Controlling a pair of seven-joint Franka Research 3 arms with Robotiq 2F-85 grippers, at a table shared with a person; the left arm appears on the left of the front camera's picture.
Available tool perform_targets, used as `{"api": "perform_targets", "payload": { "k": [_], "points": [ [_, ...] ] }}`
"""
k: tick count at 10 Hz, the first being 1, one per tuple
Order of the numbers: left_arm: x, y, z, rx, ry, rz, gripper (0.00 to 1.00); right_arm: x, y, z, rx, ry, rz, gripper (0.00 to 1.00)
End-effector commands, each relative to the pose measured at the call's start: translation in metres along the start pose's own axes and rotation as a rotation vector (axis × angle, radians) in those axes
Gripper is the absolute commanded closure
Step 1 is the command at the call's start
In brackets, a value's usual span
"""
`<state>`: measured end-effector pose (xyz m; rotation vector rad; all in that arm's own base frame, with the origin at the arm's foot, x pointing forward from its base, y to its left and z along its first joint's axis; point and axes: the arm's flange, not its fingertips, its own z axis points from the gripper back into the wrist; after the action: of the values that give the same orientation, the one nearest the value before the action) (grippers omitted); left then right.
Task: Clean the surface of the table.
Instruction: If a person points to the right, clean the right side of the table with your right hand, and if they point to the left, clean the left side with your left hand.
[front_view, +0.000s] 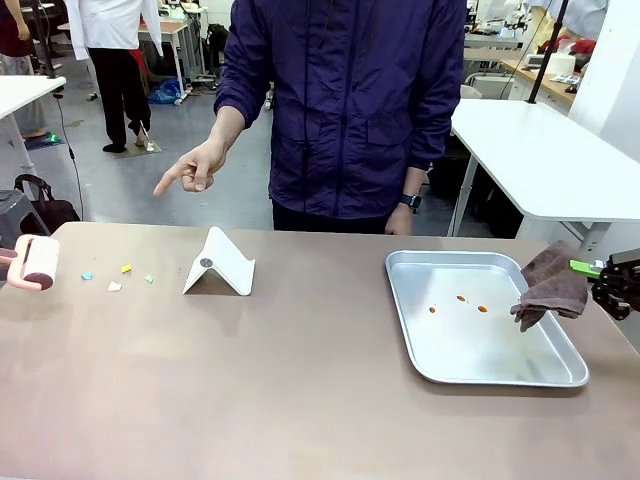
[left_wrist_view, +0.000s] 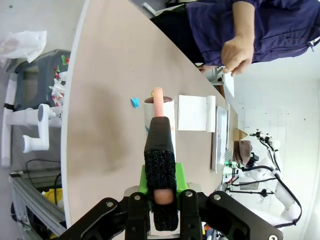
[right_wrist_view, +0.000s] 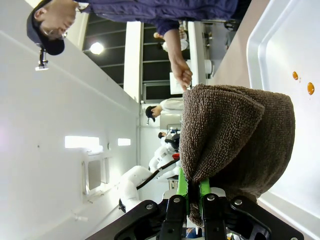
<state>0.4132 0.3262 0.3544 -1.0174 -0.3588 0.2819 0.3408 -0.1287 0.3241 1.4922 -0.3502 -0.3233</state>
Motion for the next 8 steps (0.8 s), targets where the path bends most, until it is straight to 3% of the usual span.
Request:
{"api": "perform_targets", "payload": {
  "k": [1,6,8],
  "points": [
    [0.014,0.000,-0.003,0.021,0.020,0.023,0.97,0.001,0.004,0.001,-0.003,-0.003,-0.021,1.00],
    [0.044,0.026,-0.025,0.106,-0.003,0.026,0.97,0.001,0.004,0.001,-0.003,-0.003,-0.021,1.00],
    [0.051,0.032,-0.032,0.088,0.010,0.046,0.97,0.001,0.004,0.001,-0.003,-0.003,-0.021,1.00]
  ]
}}
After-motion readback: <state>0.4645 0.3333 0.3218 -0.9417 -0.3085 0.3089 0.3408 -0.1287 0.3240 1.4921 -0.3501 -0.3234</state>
